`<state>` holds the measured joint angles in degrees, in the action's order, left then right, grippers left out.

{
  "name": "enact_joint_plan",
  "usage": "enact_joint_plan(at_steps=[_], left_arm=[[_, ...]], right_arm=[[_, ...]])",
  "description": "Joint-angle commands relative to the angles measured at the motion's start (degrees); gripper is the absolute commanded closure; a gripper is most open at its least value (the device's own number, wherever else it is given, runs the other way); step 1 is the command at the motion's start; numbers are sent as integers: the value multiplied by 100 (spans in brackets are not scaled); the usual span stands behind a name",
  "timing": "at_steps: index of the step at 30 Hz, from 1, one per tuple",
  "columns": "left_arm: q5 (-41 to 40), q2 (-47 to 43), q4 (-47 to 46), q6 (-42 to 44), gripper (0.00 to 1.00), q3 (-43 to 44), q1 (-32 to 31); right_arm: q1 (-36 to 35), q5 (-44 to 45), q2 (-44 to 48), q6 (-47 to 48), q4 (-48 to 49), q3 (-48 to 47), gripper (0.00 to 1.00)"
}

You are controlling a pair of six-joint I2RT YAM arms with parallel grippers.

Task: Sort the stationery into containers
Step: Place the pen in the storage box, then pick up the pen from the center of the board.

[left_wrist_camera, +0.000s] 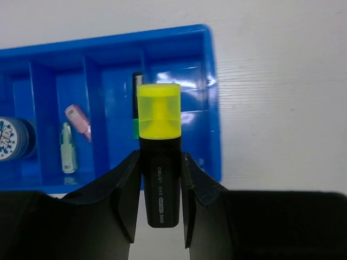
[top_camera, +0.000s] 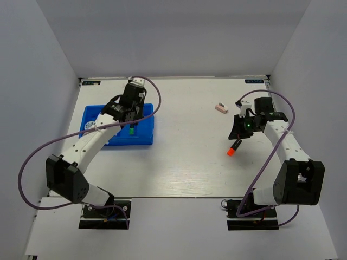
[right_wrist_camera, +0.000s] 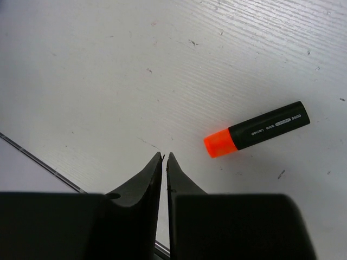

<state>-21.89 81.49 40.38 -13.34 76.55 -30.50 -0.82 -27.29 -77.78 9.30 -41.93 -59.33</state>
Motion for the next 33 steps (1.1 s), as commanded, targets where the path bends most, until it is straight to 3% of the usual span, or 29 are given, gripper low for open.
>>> enact_joint_plan(at_steps=[1, 3, 7, 11, 14, 15, 19, 20, 23, 24, 25, 26, 27, 29, 30, 31, 32, 33], left_arm=[[97, 243, 313, 200, 93, 52, 542], [228, 516, 295, 279, 93, 157, 720], [326, 999, 269, 315, 93, 316, 1133], [282, 1535, 225, 315, 89, 474, 1319], [273, 1843, 242, 350, 74, 632, 1459], [273, 1905, 242, 359, 60, 737, 1494], [299, 2072, 365, 385, 24, 949, 1512], [325, 2020, 383, 385, 21, 967, 1512], [492, 1687, 313, 306, 21, 809, 1503], [623, 1468, 295, 289, 28, 669, 1495], [703, 1361, 295, 210, 62, 598, 1460], [869, 1099, 312, 157, 81, 441, 1390], [992, 775, 304, 113, 100, 213, 1328], [1718, 265, 208, 95, 100, -227, 1013], [1932, 70, 129, 121, 100, -437, 898], [2152, -488, 67, 182, 99, -1118, 766], [2537, -781, -21, 279, 83, -1308, 295], [2593, -1019, -48, 332, 70, -1501, 108]], right_arm=[[12, -154, -123, 72, 19, 1, 88], [20, -163, -141, 98, 1, 0, 83], [20, -145, -185, 151, -61, -26, 59], [12, -101, -194, 186, -52, -43, 53], [21, -101, -220, 177, -69, -17, 49], [12, -84, -220, 195, -78, -26, 47], [20, -101, -273, 423, -192, -52, 33], [3, -66, -282, 502, -253, -131, 32], [20, 170, -229, 1082, -342, -105, 32], [20, 197, -194, 1466, -298, -27, 34], [3, 189, -150, 1626, -220, 52, 36], [20, 189, -133, 1784, -210, 88, 40], [-6, 15, -80, 2482, -167, 219, 50], [168, -416, 69, 3206, -210, 378, 70], [179, -539, 157, 5176, -454, 709, 77], [187, -697, 201, 5848, -595, 860, 77], [248, -681, 445, 7543, -675, 1010, 75], [266, -629, 517, 8065, -676, 1298, 72]])
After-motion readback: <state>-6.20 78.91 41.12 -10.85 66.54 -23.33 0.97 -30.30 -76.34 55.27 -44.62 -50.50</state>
